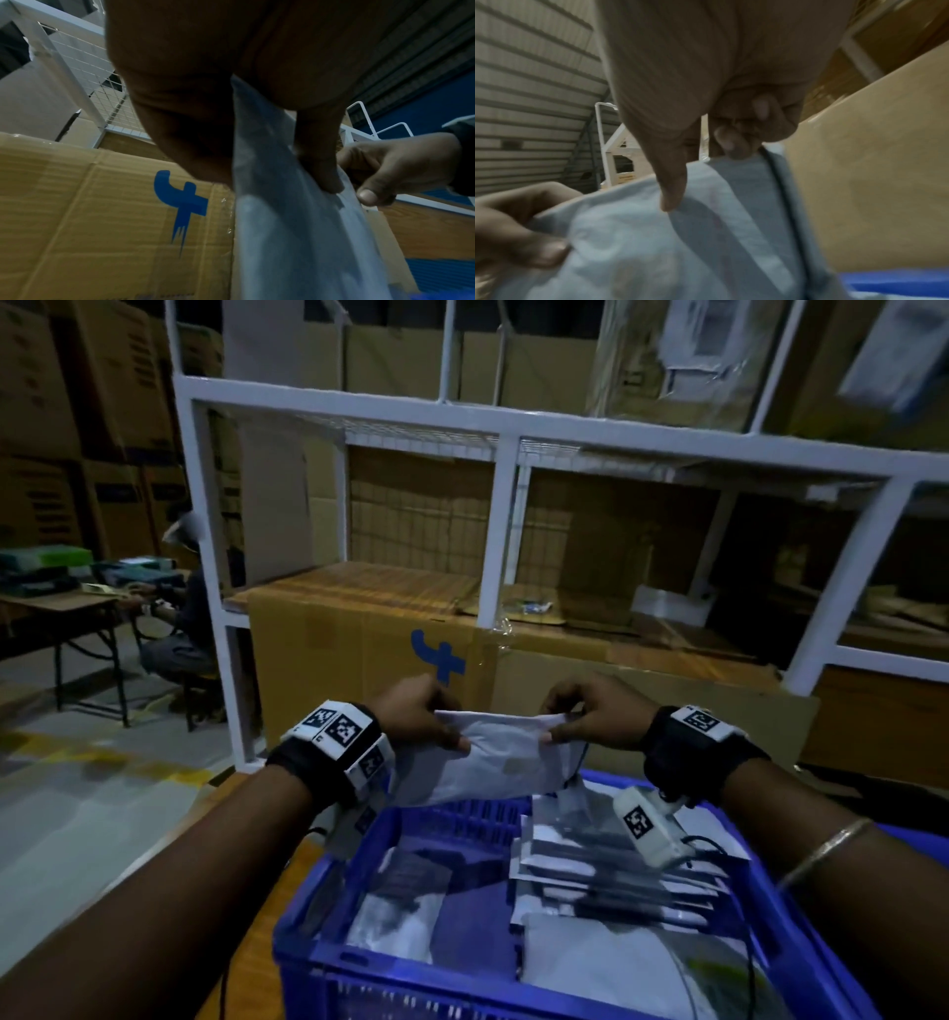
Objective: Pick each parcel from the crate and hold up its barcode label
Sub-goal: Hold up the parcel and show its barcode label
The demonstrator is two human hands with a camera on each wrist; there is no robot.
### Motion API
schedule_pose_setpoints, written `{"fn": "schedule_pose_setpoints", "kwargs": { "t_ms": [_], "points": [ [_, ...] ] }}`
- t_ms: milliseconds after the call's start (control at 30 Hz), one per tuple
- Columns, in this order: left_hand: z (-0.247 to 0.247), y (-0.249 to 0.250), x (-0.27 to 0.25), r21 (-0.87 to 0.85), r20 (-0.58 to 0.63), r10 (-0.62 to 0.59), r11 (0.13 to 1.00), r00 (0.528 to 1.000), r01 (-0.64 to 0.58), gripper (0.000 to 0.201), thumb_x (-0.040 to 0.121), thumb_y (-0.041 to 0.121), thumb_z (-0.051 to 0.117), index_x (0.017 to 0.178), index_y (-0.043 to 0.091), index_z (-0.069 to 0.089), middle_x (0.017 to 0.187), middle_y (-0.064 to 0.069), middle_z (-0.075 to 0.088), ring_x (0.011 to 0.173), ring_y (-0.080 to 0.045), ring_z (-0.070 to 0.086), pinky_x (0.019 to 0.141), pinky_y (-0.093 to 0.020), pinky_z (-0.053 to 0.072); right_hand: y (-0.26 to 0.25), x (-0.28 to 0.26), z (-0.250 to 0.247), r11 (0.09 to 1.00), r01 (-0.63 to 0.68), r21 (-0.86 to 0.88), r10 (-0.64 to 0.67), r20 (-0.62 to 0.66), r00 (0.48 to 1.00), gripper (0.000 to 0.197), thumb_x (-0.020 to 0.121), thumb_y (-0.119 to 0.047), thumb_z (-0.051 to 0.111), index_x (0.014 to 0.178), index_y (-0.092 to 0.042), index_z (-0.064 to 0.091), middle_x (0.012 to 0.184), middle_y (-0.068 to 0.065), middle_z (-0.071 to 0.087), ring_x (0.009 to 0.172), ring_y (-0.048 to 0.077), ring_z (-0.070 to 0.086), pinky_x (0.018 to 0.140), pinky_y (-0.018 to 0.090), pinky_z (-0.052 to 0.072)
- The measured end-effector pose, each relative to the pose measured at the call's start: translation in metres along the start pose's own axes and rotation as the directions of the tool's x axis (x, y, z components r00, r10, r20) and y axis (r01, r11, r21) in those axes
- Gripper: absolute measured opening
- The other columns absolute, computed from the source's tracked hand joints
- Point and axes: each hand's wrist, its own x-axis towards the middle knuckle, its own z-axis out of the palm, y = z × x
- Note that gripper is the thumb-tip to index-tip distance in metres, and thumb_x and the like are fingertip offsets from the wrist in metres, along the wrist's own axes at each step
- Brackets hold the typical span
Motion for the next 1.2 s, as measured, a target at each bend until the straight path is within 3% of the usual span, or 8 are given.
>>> {"fn": "schedule_pose_setpoints", "kwargs": {
  "t_ms": [300,433,533,667,867,967,1067,1200],
  "points": [
    [-0.014,0.034,0.004,-0.022,-0.117,-0.028,0.999,0.993,0.026,0.015,0.074,0.032,0.082,0.083,0.023,0.075,0.083,0.007,0.072,0.076,-0.005,0.064,0.068,-0.027,0.047,0.046,-0.030,-0.019,0.999,0.026,0.021,-0.024,-0.116,0.993,0.013,0.077,-0.028,0.082,0.087,-0.022,0.077,0.090,-0.005,0.073,0.084,0.012,0.065,0.078,0.033,0.054],
    [-0.018,0.042,-0.001,0.008,-0.144,-0.073,0.997,0.987,0.075,0.017,0.076,0.034,0.080,0.087,0.023,0.075,0.085,0.008,0.071,0.080,-0.007,0.064,0.069,-0.028,0.047,0.059,-0.038,-0.018,0.994,0.075,0.079,-0.060,-0.180,0.982,0.008,0.080,-0.025,0.079,0.084,-0.020,0.073,0.084,-0.006,0.070,0.081,0.011,0.062,0.073,0.031,0.049],
    [-0.016,0.045,-0.010,0.016,-0.173,-0.129,0.991,0.976,0.134,0.014,0.079,0.035,0.077,0.090,0.028,0.072,0.079,0.015,0.067,0.067,0.001,0.060,0.055,-0.017,0.044,0.064,-0.044,-0.016,0.987,0.105,0.123,-0.070,-0.260,0.963,0.009,0.083,-0.025,0.076,0.080,-0.026,0.068,0.079,-0.006,0.066,0.073,0.010,0.060,0.067,0.031,0.051],
    [-0.007,0.046,-0.021,-0.023,-0.228,-0.237,0.971,0.944,0.238,0.025,0.081,0.041,0.073,0.096,0.022,0.073,0.086,-0.006,0.072,0.065,-0.025,0.064,0.048,-0.028,0.049,0.067,-0.052,-0.009,0.958,0.098,0.269,-0.003,-0.333,0.943,0.008,0.084,-0.017,0.075,0.087,-0.021,0.069,0.083,0.005,0.068,0.071,0.021,0.069,0.057,0.031,0.058],
    [0.011,0.052,-0.033,-0.210,0.001,-0.425,0.885,0.905,0.416,0.039,0.076,0.061,0.068,0.102,0.032,0.065,0.104,-0.007,0.066,0.088,-0.034,0.065,0.061,-0.035,0.051,0.076,-0.064,0.003,0.957,0.099,0.272,0.005,-0.356,0.935,0.008,0.083,-0.017,0.075,0.085,-0.021,0.068,0.080,0.002,0.067,0.080,0.022,0.065,0.075,0.043,0.056],
    [0.021,0.053,-0.029,-0.379,0.037,-0.516,0.785,0.856,0.490,0.079,0.055,0.089,0.055,0.103,0.027,0.063,0.096,-0.004,0.067,0.077,-0.031,0.064,0.070,-0.036,0.046,0.076,-0.073,0.007,0.942,0.097,0.323,0.036,-0.382,0.924,0.008,0.084,-0.016,0.075,0.082,-0.019,0.067,0.079,0.004,0.067,0.080,0.024,0.065,0.074,0.043,0.056],
    [0.025,0.050,-0.020,-0.410,0.082,-0.518,0.761,0.851,0.503,0.095,0.040,0.093,0.042,0.098,0.021,0.065,0.089,-0.010,0.072,0.075,-0.029,0.064,0.078,-0.040,0.046,0.078,-0.081,0.012,0.922,0.084,0.378,0.077,-0.390,0.918,0.013,0.086,-0.014,0.073,0.076,-0.015,0.064,0.074,0.006,0.065,0.074,0.020,0.064,0.071,0.040,0.053],
    [0.021,0.040,-0.004,-0.516,0.168,-0.485,0.699,0.858,0.496,0.084,0.049,0.073,0.060,0.109,0.015,0.063,0.087,-0.011,0.075,0.064,-0.027,0.069,0.052,-0.022,0.040,0.089,-0.089,0.018,0.929,0.036,0.368,0.132,-0.419,0.898,0.016,0.083,-0.019,0.077,0.077,-0.012,0.064,0.077,0.006,0.065,0.074,0.016,0.062,0.067,0.026,0.047]
  ]
}}
